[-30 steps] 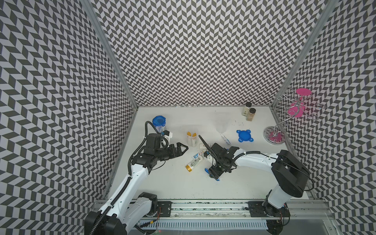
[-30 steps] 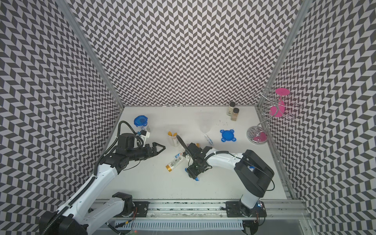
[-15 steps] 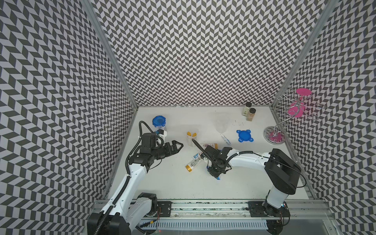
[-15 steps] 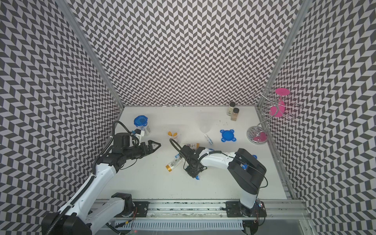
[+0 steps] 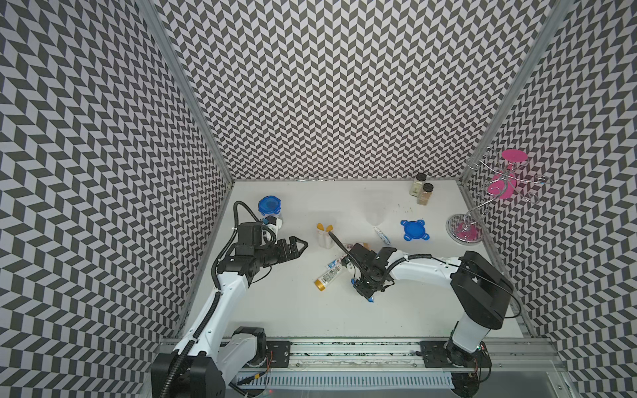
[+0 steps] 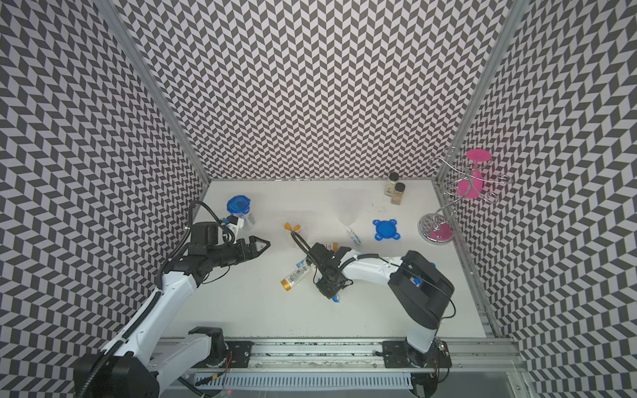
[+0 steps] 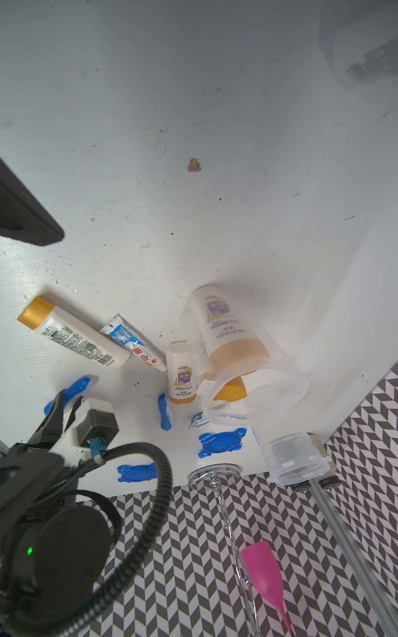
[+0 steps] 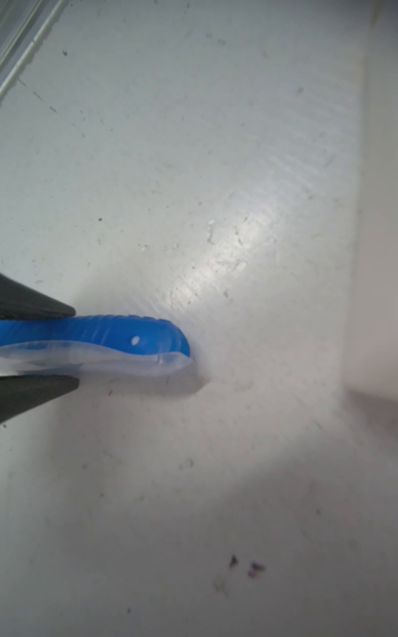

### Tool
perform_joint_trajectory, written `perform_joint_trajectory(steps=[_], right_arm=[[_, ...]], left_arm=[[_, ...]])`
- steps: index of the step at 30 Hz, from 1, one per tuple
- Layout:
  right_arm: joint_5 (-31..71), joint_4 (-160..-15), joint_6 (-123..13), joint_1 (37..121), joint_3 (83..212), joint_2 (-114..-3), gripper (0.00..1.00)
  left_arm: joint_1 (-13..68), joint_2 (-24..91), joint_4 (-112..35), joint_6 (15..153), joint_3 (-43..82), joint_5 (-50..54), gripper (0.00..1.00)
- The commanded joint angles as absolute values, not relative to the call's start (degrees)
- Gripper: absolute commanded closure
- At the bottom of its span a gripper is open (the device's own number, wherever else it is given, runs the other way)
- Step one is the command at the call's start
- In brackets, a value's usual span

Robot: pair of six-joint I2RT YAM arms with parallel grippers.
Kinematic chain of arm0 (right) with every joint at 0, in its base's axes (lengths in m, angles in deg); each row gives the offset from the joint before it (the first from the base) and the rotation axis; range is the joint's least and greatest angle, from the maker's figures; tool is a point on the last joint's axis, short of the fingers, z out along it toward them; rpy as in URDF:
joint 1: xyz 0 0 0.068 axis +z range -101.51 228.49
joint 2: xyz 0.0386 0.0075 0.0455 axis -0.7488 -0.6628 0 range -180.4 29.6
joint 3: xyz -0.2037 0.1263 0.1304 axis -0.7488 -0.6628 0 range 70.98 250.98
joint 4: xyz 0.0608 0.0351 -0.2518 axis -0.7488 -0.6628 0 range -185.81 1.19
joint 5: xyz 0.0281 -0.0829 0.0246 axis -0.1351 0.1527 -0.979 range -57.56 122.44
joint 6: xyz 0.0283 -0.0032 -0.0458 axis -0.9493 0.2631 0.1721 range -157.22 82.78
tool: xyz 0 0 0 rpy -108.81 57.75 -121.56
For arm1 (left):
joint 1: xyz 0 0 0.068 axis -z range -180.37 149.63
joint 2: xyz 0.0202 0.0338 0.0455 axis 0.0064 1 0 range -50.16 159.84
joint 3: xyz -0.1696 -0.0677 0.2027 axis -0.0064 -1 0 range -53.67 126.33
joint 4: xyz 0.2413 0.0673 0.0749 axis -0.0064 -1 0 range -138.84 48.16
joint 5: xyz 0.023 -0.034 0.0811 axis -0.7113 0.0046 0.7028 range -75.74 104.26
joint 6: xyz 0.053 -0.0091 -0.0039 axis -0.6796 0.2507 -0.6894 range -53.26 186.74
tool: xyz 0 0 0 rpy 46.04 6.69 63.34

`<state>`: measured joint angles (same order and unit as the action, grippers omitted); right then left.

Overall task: Pack away toiletry kits
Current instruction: Pick up the toiletry item from the center of the board.

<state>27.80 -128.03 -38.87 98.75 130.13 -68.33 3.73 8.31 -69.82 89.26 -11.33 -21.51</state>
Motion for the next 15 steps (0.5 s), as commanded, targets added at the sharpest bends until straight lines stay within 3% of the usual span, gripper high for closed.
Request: perform_joint_trajectory(steps=[1, 9, 15], right_arm=[[24.0, -121.6, -38.6, 97.4, 129.5, -59.6, 0.96], [17.4, -112.6, -38.1, 97.4, 127.4, -48.7, 0.97], [13.3, -108.8, -38.6, 97.4, 126.3, -45.8, 0.96]], left_arm=[[5.3, 5.9, -67.7, 88.7, -12.0, -27.7, 0.06], [24.0, 8.1, -54.1, 98.8, -14.0, -23.3, 0.07], [29.9, 13.2, -43.8, 104.4, -13.0, -21.2, 0.11]])
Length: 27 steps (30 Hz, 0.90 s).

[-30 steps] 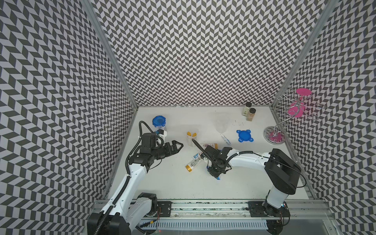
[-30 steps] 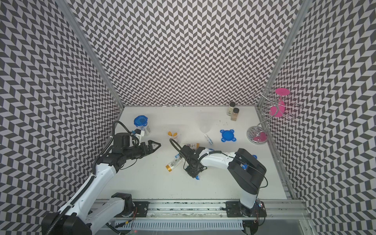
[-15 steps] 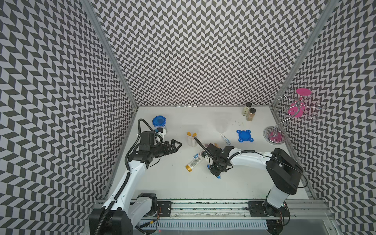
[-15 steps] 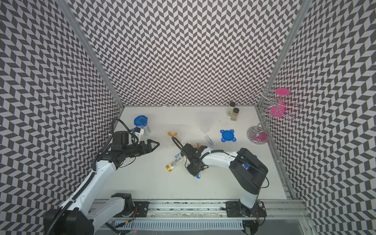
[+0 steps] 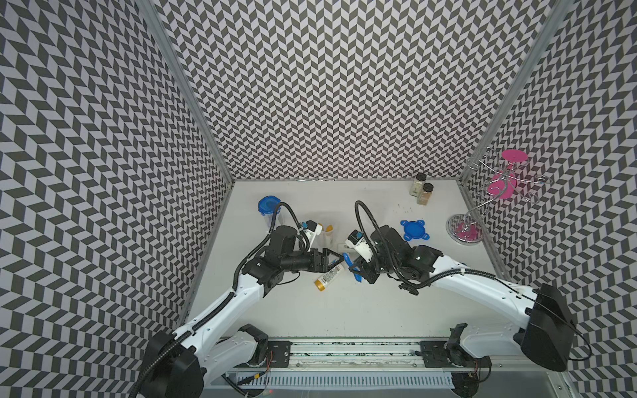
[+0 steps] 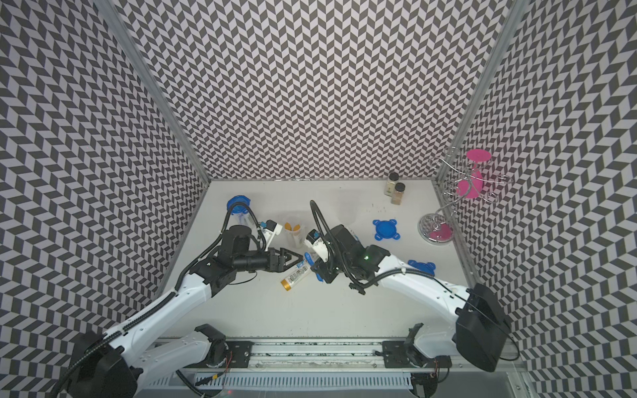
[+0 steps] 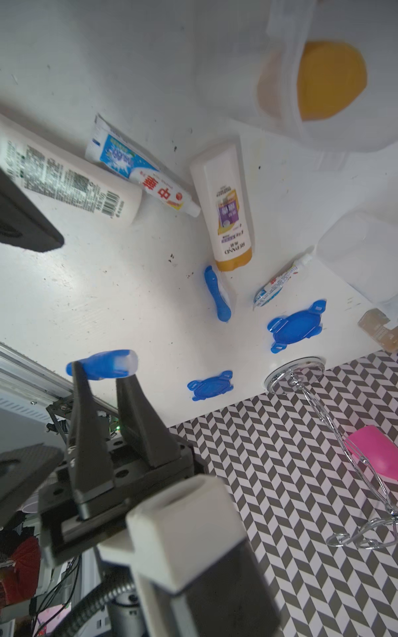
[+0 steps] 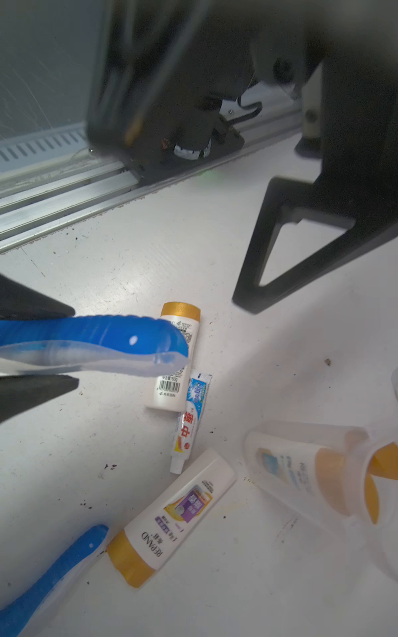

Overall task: Pack away toiletry kits
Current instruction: Pick up the toiletry item from the center of the board.

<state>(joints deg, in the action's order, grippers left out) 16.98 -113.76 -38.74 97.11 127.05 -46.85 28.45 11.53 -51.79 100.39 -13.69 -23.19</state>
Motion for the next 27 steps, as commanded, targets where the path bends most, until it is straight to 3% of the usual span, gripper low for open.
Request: perform_joint_trajectory(steps=[1, 8, 11, 17, 19, 20, 22, 27], right_arm=[[12.9, -108.7, -38.5, 97.4, 126.3, -45.7, 0.96], [12.4, -107.5, -38.6, 97.4, 126.7, -45.5, 0.96], [11.7, -106.9, -38.6, 97.4, 126.4, -45.1, 0.96], [11.5, -105.9, -38.1, 97.4, 126.4, -44.8, 0.96], [11.6, -105.8, -37.9, 97.4, 126.8, -44.7, 0.95], [11.8, -105.7, -37.8, 97.4, 127.0, -44.7, 0.93], [12.4, -105.7, -37.7, 97.4, 127.2, -44.4, 0.84], [17.4, -104.9, -38.9, 97.4, 127.2, -42.5, 0.48]], left_arm=[[30.8, 14.3, -42.8, 104.6, -12.5, -20.8, 0.12], [35.8, 20.2, -39.9, 105.2, -10.6, -19.6, 0.26], [35.8, 20.1, -38.2, 106.1, -11.6, -20.1, 0.43], [35.7, 20.1, -40.4, 104.4, -10.4, -19.8, 0.91], [35.4, 20.2, -41.3, 103.6, -9.7, -19.3, 1.00], [35.3, 20.2, -42.4, 102.7, -8.9, -18.7, 1.00], [34.6, 20.1, -45.1, 100.7, -7.3, -17.6, 1.00], [30.2, 19.9, -54.8, 93.5, -1.7, -12.7, 1.00]])
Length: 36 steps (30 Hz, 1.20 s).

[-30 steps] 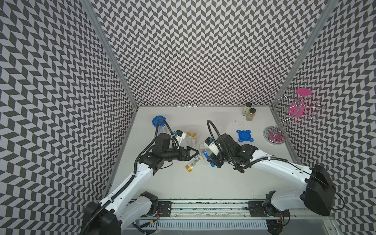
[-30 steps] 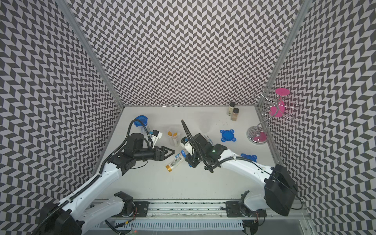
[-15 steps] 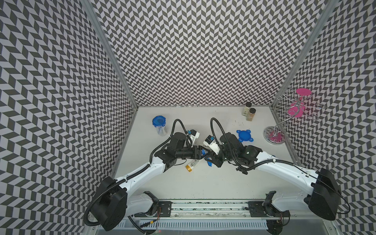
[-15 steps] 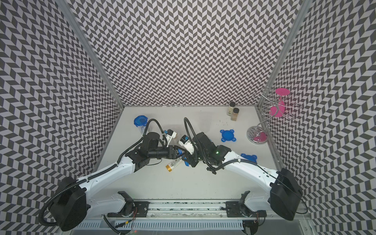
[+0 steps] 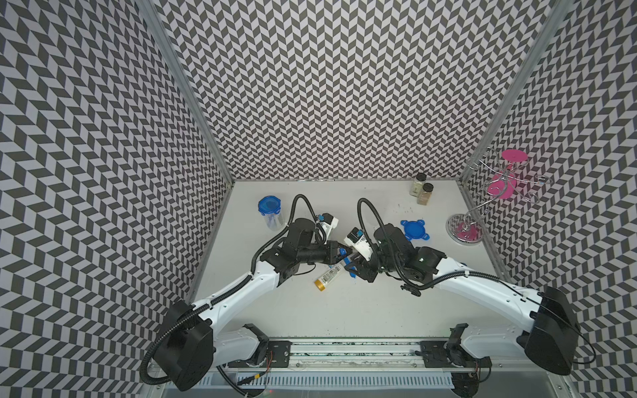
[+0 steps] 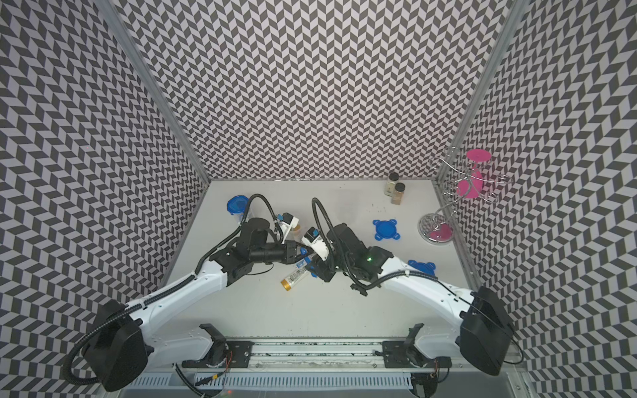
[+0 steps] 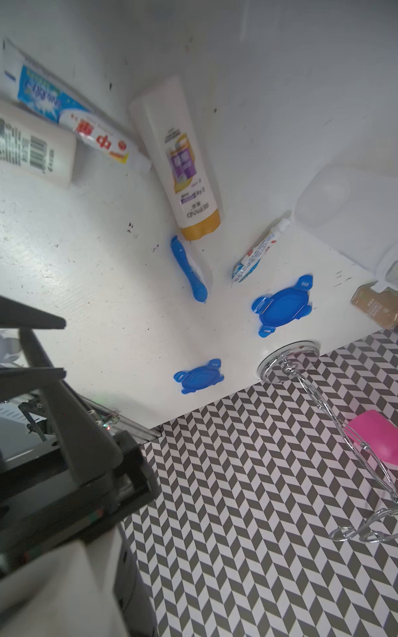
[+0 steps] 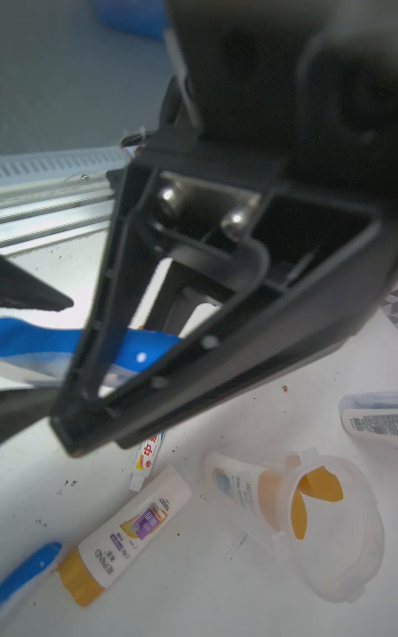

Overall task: Pack away toiletry kits
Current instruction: Pick up the toiletry item from the center of the board, then place the toiletry item into the container.

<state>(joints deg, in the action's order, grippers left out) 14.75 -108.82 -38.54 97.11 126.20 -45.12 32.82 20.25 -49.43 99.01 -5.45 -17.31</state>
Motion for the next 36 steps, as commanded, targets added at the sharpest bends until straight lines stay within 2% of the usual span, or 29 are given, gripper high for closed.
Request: perform_joint_trajectory(steps=[1, 4, 6, 12, 16, 22, 36], right_arm=[[18.9, -104.5, -39.4, 97.3, 127.2, -42.1, 0.37], [20.0, -102.3, -40.1, 96.4, 126.8, -40.9, 0.11], [21.3, -101.9, -40.4, 95.8, 126.7, -40.2, 0.02], [26.0, -106.2, -42.7, 91.1, 126.8, -41.5, 0.00], [28.7, -110.4, -44.3, 86.7, 127.6, -44.7, 0.01], [29.0, -118.7, -44.4, 81.5, 130.2, -51.3, 0.03], [31.5, -119.9, -43.4, 79.1, 131.9, -58.4, 0.03]], left_arm=[[29.1, 20.0, -56.7, 92.1, -0.6, -11.0, 1.00], [25.2, 20.8, -59.9, 87.9, 2.9, -7.1, 1.00], [24.8, 21.8, -60.4, 85.3, 5.7, -2.9, 1.00], [24.8, 26.7, -60.6, 81.4, 15.4, 11.0, 1.00], [24.8, 30.7, -58.8, 80.8, 19.0, 16.8, 1.00], [26.5, 35.3, -52.6, 79.4, 19.4, 21.8, 1.00], [32.7, 39.7, -44.3, 78.6, 13.7, 29.2, 1.00]])
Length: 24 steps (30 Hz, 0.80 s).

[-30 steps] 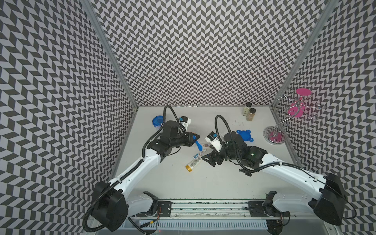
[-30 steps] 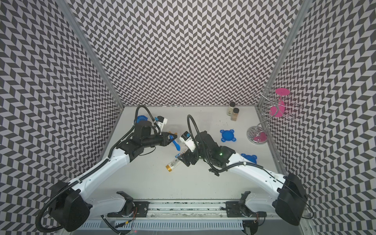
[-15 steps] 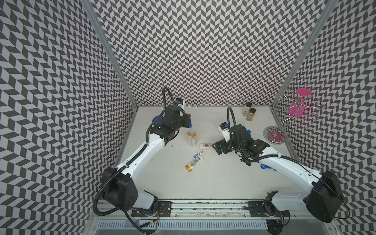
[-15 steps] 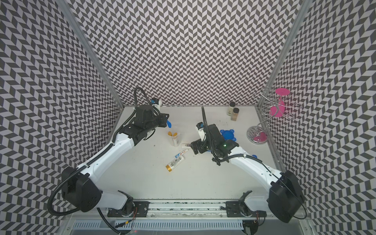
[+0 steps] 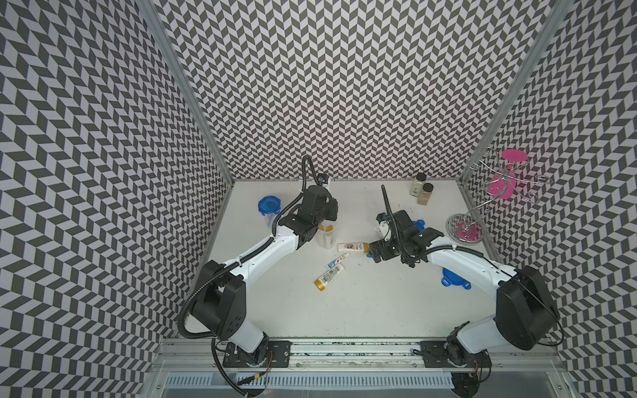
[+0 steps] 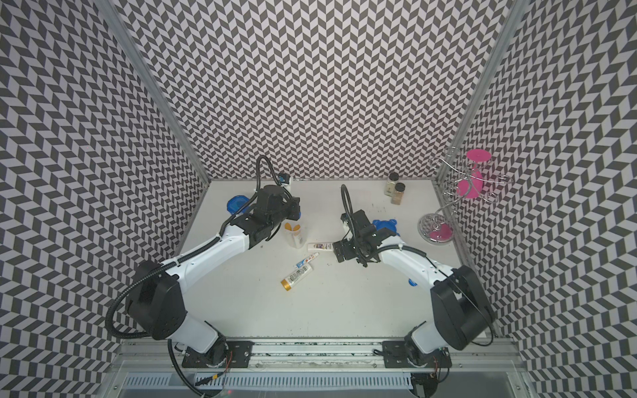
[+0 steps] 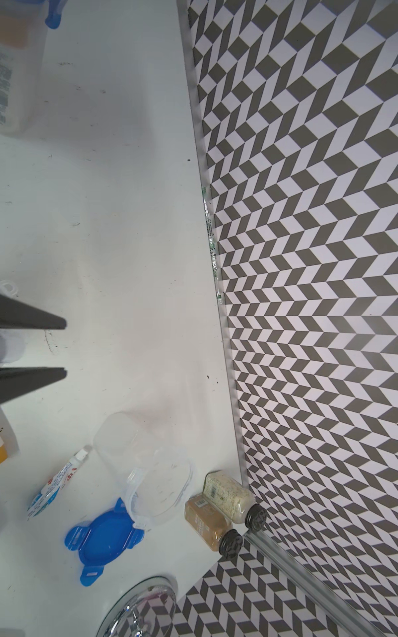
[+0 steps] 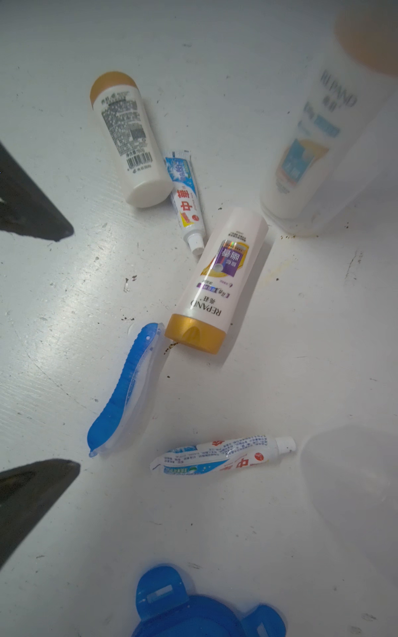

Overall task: Pack away toiletry kits
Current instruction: Place the toiletry item into the container.

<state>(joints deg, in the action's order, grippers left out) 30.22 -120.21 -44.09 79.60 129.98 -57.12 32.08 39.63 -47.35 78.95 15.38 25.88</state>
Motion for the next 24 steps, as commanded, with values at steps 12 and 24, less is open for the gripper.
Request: perform_joint_trajectory(steps=[12, 24], right_arm=[[31.4, -120.7, -42.1, 78.4, 132.6, -64.3, 0.03], [32.2, -120.6, -39.4, 77.7, 136.0, -71.1, 0.04]], left_arm=[[32.8, 36.3, -43.6, 78.2, 10.9, 28.6, 1.00], [32.6, 38.5, -44.5, 78.4, 10.1, 27.4, 1.00]])
